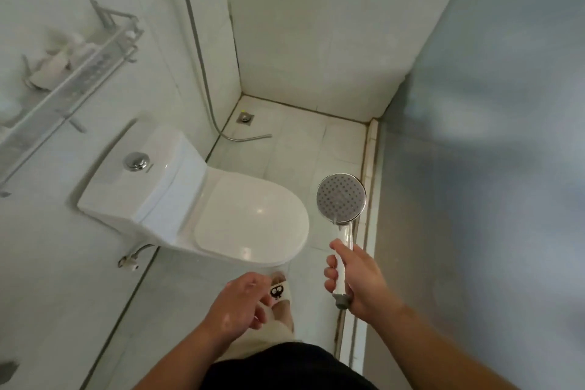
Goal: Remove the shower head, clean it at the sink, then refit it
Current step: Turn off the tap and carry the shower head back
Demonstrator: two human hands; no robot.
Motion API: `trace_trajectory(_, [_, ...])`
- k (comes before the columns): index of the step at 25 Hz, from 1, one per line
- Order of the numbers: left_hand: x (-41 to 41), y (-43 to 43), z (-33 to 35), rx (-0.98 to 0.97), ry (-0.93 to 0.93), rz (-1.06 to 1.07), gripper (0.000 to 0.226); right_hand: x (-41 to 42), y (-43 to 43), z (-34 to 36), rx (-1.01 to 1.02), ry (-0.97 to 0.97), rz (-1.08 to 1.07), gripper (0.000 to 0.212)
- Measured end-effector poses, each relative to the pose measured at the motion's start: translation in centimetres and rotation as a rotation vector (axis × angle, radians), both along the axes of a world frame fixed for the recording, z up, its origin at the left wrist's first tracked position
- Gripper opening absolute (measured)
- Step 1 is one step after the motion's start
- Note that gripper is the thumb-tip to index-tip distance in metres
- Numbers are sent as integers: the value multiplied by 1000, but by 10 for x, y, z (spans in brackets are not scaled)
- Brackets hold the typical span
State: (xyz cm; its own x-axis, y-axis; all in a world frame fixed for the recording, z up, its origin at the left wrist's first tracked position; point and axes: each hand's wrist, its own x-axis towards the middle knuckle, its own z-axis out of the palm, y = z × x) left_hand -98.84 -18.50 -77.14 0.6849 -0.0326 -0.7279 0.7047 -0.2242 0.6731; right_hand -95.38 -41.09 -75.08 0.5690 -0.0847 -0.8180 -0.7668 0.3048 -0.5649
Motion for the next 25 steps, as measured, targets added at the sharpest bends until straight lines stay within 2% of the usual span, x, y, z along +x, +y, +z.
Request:
trace_trajectory(2, [41, 6, -18, 11, 54, 57, 19, 38, -20, -1, -56, -1, 27, 21])
trace_trajectory(5, [117, 4, -32, 59, 139, 18, 19, 95, -53, 6, -147, -15, 53, 20])
trace_trajectory(10, [276, -36, -19, 128, 31, -134, 17, 202, -108, 5, -229, 31, 47, 24])
trace_trajectory(13, [375, -74, -23, 153, -29, -125, 16, 297, -132, -14, -164, 23, 50, 21])
trace_trajectory(15, [428, -95, -37, 174, -27, -80, 16, 376, -144, -36, -117, 32, 75, 22])
trace_trajectory(18, [472, -112, -47, 215, 75, 54, 14, 485, -151, -53, -82, 46, 187, 22])
trace_trajectory(22, [519, -123, -52, 208, 263, 263, 15, 630, -155, -40, -63, -4, 427, 15])
trace_trajectory(25, [567, -119, -62, 200, 264, 345, 13, 714, -155, -35, -112, -21, 529, 17])
